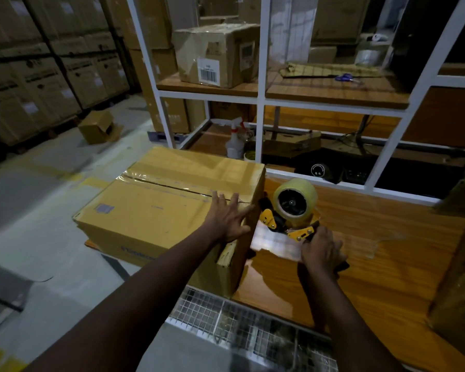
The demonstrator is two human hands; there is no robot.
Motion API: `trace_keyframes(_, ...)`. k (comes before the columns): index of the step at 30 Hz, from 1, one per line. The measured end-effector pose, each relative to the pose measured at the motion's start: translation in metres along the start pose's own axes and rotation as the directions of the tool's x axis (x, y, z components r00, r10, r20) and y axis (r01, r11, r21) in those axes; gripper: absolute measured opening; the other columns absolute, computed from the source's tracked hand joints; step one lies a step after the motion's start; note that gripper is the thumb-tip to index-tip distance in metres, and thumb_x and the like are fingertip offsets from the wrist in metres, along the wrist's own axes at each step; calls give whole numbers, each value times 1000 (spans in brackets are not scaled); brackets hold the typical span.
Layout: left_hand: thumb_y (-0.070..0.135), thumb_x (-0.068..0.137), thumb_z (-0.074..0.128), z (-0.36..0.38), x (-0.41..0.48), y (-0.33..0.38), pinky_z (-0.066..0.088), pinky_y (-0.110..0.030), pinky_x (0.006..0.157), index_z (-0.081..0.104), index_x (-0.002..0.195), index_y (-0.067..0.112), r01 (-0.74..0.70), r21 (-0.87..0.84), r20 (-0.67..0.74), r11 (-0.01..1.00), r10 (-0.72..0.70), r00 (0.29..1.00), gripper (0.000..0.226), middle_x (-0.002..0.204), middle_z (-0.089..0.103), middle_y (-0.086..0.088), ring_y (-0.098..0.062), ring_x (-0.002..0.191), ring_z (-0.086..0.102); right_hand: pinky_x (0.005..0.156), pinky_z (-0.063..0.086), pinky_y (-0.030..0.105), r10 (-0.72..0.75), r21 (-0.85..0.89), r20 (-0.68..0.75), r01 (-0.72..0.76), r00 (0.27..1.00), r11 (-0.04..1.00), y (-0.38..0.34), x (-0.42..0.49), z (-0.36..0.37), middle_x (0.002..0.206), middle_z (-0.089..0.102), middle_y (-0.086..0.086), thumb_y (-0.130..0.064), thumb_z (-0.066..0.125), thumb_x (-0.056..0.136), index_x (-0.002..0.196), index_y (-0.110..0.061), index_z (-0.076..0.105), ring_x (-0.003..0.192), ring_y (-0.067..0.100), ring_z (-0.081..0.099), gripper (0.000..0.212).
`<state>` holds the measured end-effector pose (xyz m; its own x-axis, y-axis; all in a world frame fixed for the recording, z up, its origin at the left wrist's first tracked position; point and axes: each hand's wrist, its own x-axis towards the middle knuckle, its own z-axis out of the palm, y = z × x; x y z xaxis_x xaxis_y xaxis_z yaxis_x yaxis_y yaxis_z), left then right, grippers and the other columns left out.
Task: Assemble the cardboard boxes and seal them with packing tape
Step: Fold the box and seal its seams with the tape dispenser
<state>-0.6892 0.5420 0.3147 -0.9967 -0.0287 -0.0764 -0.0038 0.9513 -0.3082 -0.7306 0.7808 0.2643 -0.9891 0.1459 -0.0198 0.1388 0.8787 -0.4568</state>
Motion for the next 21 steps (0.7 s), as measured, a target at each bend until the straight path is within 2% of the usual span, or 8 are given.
trace_keyframes(5, 75, 90, 26, -17, 9, 11, 19, -65, 110, 28, 152, 35, -7, 147, 58, 989, -2, 998, 74, 156, 22, -22, -51, 128, 42, 93, 33, 52, 11, 35, -101, -7, 995, 999, -3, 18, -20, 126, 55, 11, -20, 62, 92, 114, -12, 53, 119, 41, 43, 25)
trace_keyframes(9, 80, 85, 32, -21, 11, 14, 20, -67, 108, 38, 148, 34, -17, 123, 103, 992, 4, 995, 78, 152, 25, -23, -50, 133, 35, 96, 31, 53, 12, 73, -153, -1, 988, 997, -6, 25, -35, 128, 55, 13, -18, 61, 92, 117, -10, 53, 122, 41, 42, 27)
trace_keyframes(11, 78, 87, 30, -18, 11, 12, 21, -65, 110, 41, 148, 32, -27, 35, 125, 999, 23, 992, 77, 153, 22, -24, -45, 140, 25, 96, 31, 53, -5, 83, -182, 21, 983, 996, -8, 27, -39, 127, 55, 15, -16, 61, 91, 117, -9, 53, 122, 42, 41, 28)
trace_keyframes(12, 74, 91, 28, -14, 11, 10, 20, -63, 112, 37, 150, 33, -24, -63, 125, 998, 32, 992, 73, 157, 16, -25, -44, 144, 17, 96, 31, 53, -12, 85, -192, 29, 981, 996, -11, 27, -41, 127, 55, 15, -16, 61, 91, 117, -9, 53, 122, 42, 41, 28)
trace_keyframes(14, 64, 98, 21, -1, 4, 3, 9, -61, 118, 12, 157, 37, -35, -248, 103, 968, 63, 993, 66, 162, -4, -24, -41, 150, -1, 96, 31, 53, -20, 75, -202, 36, 979, 997, -19, 25, -45, 127, 55, 15, -16, 60, 91, 117, -9, 53, 121, 42, 42, 28)
trace_keyframes(15, 60, 101, 18, 5, 0, -4, 5, -61, 119, 1, 157, 35, -56, -276, 84, 960, 82, 993, 64, 163, -11, -20, -38, 151, -7, 96, 31, 53, -21, 72, -206, 36, 978, 997, -25, 24, -46, 127, 55, 15, -16, 60, 91, 117, -9, 53, 121, 42, 42, 27)
trace_keyframes(18, 54, 103, 17, 21, -10, -34, 6, -62, 118, -2, 158, 26, -65, -237, 80, 969, 86, 993, 64, 164, -15, -10, -33, 152, -9, 97, 31, 54, -38, 72, -218, 55, 975, 996, -46, 15, -47, 126, 55, 13, -17, 59, 92, 118, -10, 54, 121, 42, 43, 27)
trace_keyframes(21, 53, 104, 16, 34, -15, -87, 5, -60, 118, -5, 158, 28, 26, -311, 105, 950, 7, 994, 64, 165, -14, -5, -28, 152, -7, 95, 32, 53, -93, 59, -246, 111, 965, 992, -77, 4, -43, 126, 56, 12, -18, 59, 92, 118, -12, 53, 120, 40, 43, 28)
